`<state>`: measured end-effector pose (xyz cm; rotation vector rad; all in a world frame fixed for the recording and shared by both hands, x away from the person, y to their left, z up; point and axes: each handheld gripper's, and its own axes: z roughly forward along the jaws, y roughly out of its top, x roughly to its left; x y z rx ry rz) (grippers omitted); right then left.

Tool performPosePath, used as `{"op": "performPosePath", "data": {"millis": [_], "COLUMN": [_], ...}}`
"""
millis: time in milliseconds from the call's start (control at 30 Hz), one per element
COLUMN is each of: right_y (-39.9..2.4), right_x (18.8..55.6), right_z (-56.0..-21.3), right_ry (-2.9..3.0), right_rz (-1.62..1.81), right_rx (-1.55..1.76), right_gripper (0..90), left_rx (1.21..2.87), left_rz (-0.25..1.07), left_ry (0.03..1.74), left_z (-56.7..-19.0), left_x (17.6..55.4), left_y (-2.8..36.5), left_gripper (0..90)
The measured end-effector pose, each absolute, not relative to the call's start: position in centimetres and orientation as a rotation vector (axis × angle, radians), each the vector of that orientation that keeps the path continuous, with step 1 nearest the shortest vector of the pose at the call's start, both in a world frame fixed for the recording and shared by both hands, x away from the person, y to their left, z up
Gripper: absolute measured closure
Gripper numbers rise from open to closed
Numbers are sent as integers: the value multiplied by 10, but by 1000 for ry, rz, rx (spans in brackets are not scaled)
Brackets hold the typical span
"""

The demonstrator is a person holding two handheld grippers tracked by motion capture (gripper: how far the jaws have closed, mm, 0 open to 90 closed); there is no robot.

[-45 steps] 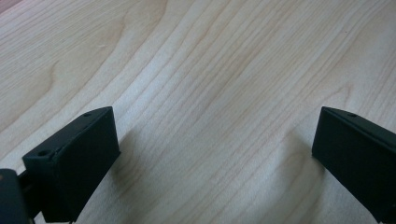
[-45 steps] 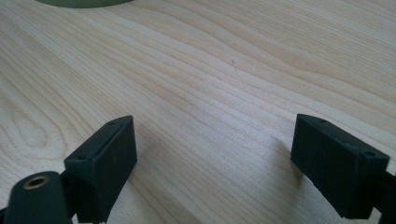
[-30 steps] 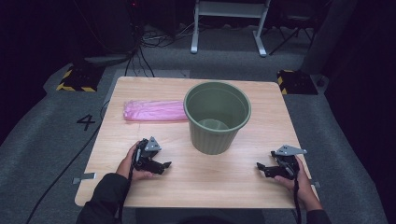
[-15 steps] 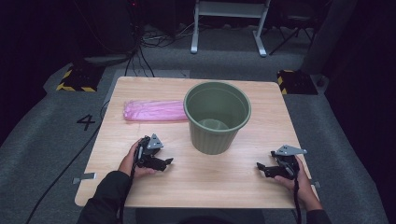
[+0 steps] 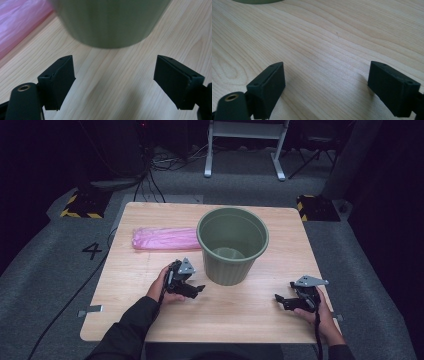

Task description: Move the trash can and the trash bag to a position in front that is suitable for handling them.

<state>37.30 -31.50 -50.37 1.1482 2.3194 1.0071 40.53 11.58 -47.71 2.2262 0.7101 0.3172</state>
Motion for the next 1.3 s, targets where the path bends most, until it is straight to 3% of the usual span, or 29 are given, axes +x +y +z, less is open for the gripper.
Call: {"op": "performPosePath", "data": {"millis": [900,1133,1300], "right_y": [-315,-315,-316], "right_x": [373,373,372], "right_z": [-504,-504,-504], "right_ry": [2321,2322,2324], "right_rz": [1008,1008,1010], "right_rx": [1144,1144,1144], "right_gripper": [144,145,145], "left_rx": [2196,2204,2202], "left_rz": [258,250,282], "left_ry": [640,639,679], "left_z": [-475,-474,-470], "left_x": [421,422,422], "left_y": [52,53,75], "left_gripper": [166,180,179]}}
